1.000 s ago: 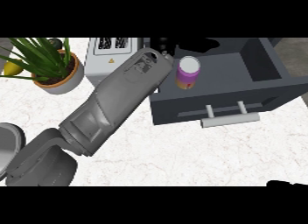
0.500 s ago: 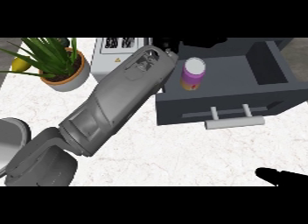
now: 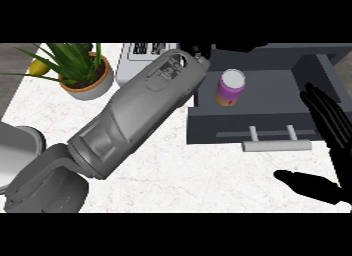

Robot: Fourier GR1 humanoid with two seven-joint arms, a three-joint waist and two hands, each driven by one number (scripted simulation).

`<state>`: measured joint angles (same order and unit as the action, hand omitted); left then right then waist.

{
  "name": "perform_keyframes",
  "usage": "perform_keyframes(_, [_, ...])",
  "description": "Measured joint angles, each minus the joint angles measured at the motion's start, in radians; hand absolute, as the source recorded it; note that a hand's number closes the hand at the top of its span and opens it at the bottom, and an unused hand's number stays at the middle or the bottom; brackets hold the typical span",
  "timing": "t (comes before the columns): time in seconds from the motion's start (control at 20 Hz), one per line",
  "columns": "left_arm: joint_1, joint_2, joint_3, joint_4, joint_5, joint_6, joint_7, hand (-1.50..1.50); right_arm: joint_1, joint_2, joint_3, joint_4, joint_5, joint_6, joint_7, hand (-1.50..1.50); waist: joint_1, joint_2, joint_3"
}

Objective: Pick up the can, place it into the drawer and close the drawer

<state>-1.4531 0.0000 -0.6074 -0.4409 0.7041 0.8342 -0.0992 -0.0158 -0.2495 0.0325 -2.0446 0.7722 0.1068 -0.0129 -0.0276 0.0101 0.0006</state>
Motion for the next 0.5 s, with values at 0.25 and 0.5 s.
perform_keyframes(0.25, [0.013, 0.020, 0.011, -0.032, -0.017, -0.005, 0.024, -1.50, -0.039, 0.001, 0.058, 0.141, 0.167, -0.060, 0.005, -1.50, 0.026, -0.007, 0.000])
perform_keyframes(0.5, [0.051, 0.066, -0.001, -0.114, -0.051, 0.002, 0.078, -1.50, -0.096, 0.063, 0.072, 0.348, 0.259, -0.205, -0.019, -1.50, 0.047, -0.012, 0.000])
